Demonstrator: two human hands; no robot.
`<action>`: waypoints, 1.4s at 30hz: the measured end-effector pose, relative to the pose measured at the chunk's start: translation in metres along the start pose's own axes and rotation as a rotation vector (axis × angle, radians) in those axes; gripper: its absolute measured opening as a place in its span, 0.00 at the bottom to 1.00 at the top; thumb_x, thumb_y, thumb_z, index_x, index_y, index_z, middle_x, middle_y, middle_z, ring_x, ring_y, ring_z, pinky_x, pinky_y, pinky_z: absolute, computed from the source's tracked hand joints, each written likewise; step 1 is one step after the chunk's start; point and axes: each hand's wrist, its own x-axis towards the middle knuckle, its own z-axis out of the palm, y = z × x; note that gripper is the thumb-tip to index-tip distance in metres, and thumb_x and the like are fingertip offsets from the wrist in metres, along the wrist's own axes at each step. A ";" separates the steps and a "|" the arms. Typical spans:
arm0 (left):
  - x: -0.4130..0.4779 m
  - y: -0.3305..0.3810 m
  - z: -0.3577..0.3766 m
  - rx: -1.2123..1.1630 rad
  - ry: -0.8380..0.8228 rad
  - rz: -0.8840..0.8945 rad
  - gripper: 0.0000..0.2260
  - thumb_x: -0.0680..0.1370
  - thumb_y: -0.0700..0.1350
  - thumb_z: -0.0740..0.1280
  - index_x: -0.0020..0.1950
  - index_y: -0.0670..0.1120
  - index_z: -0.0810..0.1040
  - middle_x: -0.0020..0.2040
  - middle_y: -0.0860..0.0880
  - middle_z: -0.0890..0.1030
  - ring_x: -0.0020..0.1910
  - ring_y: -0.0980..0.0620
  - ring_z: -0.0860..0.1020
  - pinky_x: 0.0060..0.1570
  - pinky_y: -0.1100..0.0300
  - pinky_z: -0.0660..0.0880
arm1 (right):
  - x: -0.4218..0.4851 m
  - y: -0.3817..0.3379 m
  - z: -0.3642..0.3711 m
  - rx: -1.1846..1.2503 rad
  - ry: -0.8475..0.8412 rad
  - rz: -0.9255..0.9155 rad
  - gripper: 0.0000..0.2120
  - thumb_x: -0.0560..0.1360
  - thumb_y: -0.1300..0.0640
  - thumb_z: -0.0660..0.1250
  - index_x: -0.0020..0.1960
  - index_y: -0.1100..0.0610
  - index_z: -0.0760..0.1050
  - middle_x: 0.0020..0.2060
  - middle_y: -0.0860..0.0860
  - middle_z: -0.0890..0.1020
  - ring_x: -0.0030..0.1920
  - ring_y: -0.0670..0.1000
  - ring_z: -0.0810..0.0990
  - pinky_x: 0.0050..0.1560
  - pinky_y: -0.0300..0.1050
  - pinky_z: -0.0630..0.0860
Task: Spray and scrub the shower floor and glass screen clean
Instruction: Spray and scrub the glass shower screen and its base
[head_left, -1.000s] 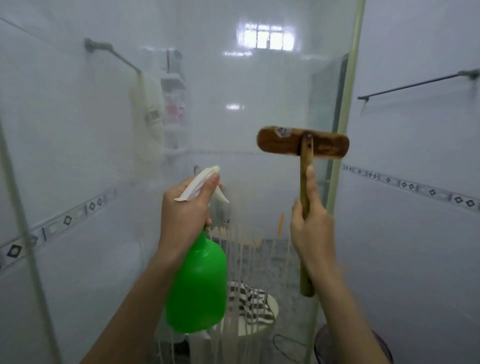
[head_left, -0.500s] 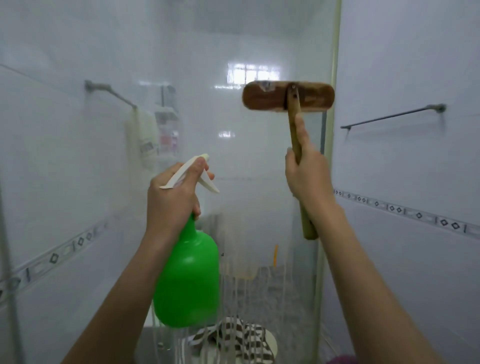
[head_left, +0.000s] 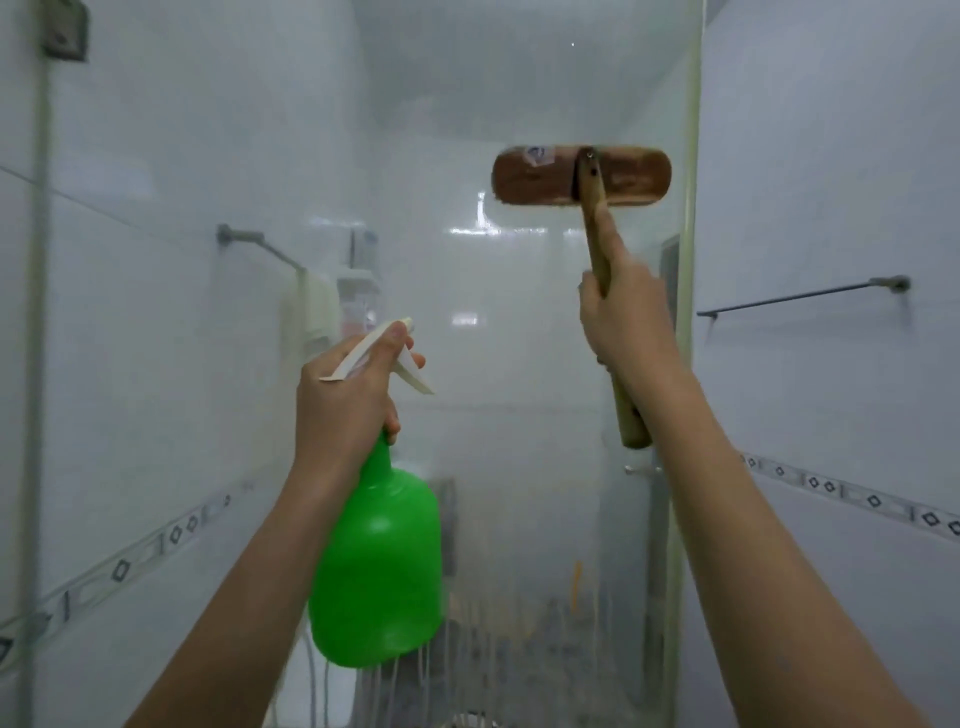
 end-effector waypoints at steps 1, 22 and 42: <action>0.000 -0.001 -0.004 -0.002 0.010 0.002 0.08 0.81 0.51 0.69 0.47 0.50 0.86 0.44 0.48 0.88 0.18 0.53 0.66 0.22 0.63 0.66 | -0.031 0.004 0.007 0.017 -0.034 0.030 0.33 0.81 0.61 0.56 0.79 0.42 0.46 0.32 0.55 0.75 0.32 0.54 0.76 0.35 0.54 0.78; -0.039 -0.011 -0.086 0.115 0.098 -0.016 0.10 0.80 0.50 0.70 0.41 0.55 0.87 0.42 0.38 0.86 0.18 0.50 0.65 0.29 0.58 0.67 | -0.088 -0.024 0.065 -0.016 -0.102 -0.056 0.34 0.82 0.58 0.56 0.78 0.41 0.39 0.28 0.53 0.72 0.28 0.52 0.72 0.30 0.48 0.71; -0.109 -0.038 -0.162 0.264 0.201 -0.106 0.10 0.81 0.52 0.68 0.41 0.59 0.87 0.42 0.30 0.82 0.20 0.48 0.67 0.23 0.63 0.66 | -0.305 0.003 0.105 0.107 -0.409 0.082 0.28 0.81 0.45 0.52 0.76 0.35 0.43 0.23 0.50 0.74 0.20 0.46 0.69 0.21 0.42 0.67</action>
